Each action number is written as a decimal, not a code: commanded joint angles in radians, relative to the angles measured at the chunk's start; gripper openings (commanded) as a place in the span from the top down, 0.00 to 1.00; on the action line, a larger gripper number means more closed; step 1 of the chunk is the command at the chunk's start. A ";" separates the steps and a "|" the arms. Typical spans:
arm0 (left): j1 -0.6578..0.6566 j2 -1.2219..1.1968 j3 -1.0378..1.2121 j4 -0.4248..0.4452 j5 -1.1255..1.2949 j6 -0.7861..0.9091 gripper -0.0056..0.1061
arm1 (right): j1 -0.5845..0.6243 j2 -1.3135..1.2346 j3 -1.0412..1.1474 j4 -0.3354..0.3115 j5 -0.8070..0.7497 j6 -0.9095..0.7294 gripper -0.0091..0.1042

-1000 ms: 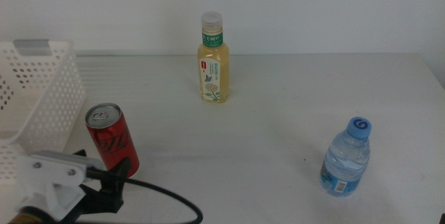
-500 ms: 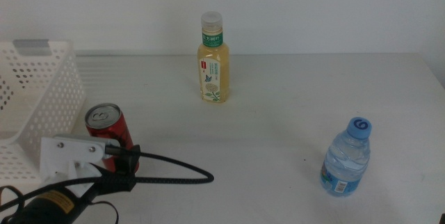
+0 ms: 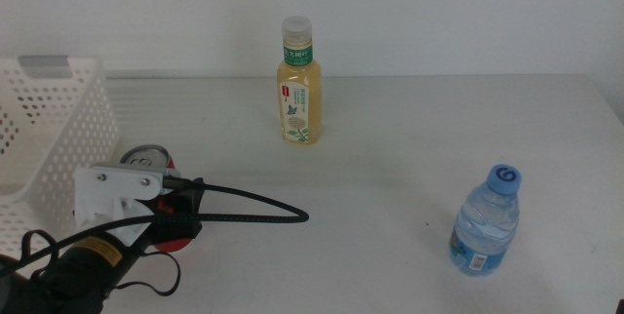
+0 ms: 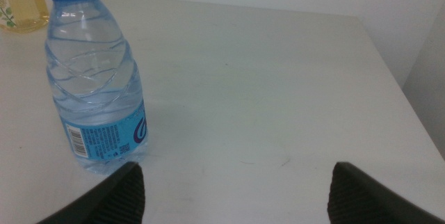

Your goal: Use arms to grab the bottles and put them into the dustbin to the left of the table.

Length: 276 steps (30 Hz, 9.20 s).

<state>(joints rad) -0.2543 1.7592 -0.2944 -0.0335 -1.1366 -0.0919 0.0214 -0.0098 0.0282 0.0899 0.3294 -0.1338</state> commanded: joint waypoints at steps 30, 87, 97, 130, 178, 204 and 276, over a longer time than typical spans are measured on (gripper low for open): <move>-0.003 -0.553 0.003 0.091 0.408 -0.092 0.99 | -0.005 -0.028 -0.008 -0.006 -0.071 -0.011 0.08; 0.598 -0.119 -1.353 -0.204 2.232 0.416 0.99 | -0.005 -0.028 -0.008 -0.006 -0.071 -0.011 0.08; 0.606 0.066 -1.408 -0.246 2.274 0.534 0.99 | -0.005 -0.028 -0.008 -0.006 -0.071 -0.011 0.08; 0.606 0.271 -1.426 -0.198 2.282 0.514 0.14 | -0.005 -0.028 -0.008 -0.006 -0.071 -0.011 0.08; -0.234 -0.722 -0.067 -0.246 0.589 0.325 0.25 | -0.005 -0.028 -0.008 -0.006 -0.071 -0.011 0.08; -0.231 -0.097 -0.475 -0.017 0.363 0.170 0.14 | -0.005 -0.028 -0.008 -0.006 -0.071 -0.011 0.08; -0.200 -0.214 -0.899 0.034 1.166 0.092 0.95 | -0.005 -0.028 -0.008 -0.006 -0.071 -0.011 0.08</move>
<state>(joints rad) -0.4556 1.6576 -1.1585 0.0000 0.0699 0.0000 0.0214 -0.0098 0.0282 0.0899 0.3294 -0.1338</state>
